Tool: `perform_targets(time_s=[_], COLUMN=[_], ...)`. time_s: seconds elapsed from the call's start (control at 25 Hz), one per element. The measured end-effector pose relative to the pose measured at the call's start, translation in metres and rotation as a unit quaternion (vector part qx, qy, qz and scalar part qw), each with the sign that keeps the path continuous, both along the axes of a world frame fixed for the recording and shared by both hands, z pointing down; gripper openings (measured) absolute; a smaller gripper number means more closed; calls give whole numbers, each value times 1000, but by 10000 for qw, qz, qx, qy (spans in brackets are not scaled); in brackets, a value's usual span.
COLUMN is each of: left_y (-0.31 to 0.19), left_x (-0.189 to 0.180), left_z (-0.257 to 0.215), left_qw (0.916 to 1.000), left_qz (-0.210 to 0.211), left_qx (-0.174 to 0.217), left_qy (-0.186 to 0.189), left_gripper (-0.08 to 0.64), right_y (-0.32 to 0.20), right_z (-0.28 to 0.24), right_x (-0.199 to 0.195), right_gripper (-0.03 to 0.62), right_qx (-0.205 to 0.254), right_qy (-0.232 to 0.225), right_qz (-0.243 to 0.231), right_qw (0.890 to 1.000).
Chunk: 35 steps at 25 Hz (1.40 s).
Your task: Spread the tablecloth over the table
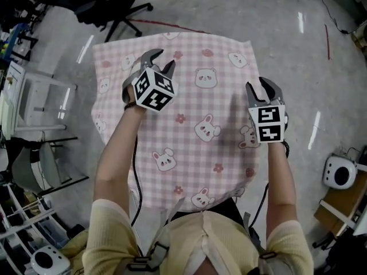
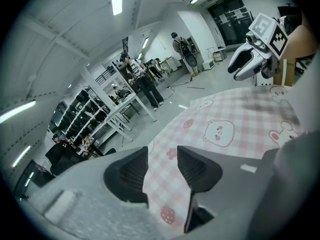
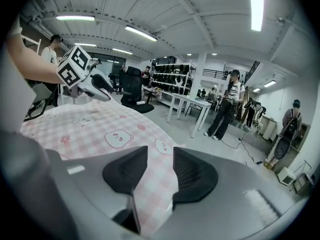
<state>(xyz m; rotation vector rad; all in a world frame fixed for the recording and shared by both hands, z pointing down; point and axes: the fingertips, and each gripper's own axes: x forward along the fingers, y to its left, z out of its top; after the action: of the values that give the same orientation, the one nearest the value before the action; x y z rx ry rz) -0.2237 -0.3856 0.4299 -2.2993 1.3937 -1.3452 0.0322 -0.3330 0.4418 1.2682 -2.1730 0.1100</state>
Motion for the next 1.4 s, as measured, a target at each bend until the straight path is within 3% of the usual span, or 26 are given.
perform_targets(time_s=[0.28,0.56,0.88,1.08,1.4], left_y=[54,119,185,219,265], left_x=[4,8,0,-3,-13], left_z=[-27,-39,-63,-73,-89], left_qw=[9981,9864,9791,9671,9560], left_qz=[-130,-413,-559,-761,-892], left_qx=[42,-108,-50,-80,-30], left_qy=[595,1586,1955,2425,2796], left_gripper=[190,172,135,135,133], right_y=[41,88,139,166,202], right_z=[-22,-39,-55,-70,-87], right_x=[-7,-15,-30,-36,-45], right_gripper=[153,144,130,126,123], right_qx=[-7,-35,-133,-85,-64], right_qy=[-306,-498,-881,-950,-1034], right_qz=[69,48,63,16,8], right_qw=[9995,9987,9960,9954,9946])
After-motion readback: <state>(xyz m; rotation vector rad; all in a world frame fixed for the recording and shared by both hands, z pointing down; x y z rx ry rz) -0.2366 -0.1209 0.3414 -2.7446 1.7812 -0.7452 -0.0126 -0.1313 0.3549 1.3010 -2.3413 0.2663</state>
